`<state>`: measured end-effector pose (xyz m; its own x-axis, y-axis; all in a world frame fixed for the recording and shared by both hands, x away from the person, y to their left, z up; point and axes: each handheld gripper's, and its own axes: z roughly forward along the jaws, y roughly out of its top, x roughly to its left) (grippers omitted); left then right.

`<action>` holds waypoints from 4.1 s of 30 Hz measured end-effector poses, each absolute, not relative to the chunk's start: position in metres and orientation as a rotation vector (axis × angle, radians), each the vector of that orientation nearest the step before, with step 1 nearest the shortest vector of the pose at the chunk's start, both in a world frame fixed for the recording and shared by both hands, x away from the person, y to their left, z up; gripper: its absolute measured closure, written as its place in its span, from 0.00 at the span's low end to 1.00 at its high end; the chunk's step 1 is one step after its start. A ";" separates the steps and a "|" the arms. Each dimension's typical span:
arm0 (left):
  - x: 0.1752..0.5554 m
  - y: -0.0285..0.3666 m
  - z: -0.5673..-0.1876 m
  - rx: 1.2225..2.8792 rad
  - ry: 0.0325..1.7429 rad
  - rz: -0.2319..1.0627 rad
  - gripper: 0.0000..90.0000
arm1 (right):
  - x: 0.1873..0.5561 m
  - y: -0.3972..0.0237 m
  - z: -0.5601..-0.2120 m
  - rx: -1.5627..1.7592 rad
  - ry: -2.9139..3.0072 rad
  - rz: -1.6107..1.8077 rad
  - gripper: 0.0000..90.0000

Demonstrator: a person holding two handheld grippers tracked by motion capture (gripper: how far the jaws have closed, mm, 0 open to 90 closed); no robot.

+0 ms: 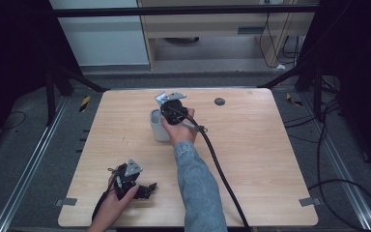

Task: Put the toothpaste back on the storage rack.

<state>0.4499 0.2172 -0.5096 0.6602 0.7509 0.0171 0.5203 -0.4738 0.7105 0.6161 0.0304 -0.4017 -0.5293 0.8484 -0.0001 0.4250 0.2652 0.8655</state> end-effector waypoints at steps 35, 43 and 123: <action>0.450 0.217 -0.510 2.183 0.978 0.431 0.00 | 0.607 0.023 -0.396 1.153 2.077 1.243 0.77; 0.450 0.217 -0.510 2.183 0.979 0.431 0.00 | 0.604 0.021 -0.393 1.139 2.084 1.239 0.75; 0.450 0.217 -0.510 2.182 0.978 0.431 0.00 | 0.565 -0.080 -0.372 1.046 2.059 0.986 0.15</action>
<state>0.4500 0.2171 -0.5097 0.6598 0.7512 0.0172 0.5195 -0.4726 0.7119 0.5647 -0.0798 -0.3725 -0.4943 0.8489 -0.1873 0.3863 0.4075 0.8275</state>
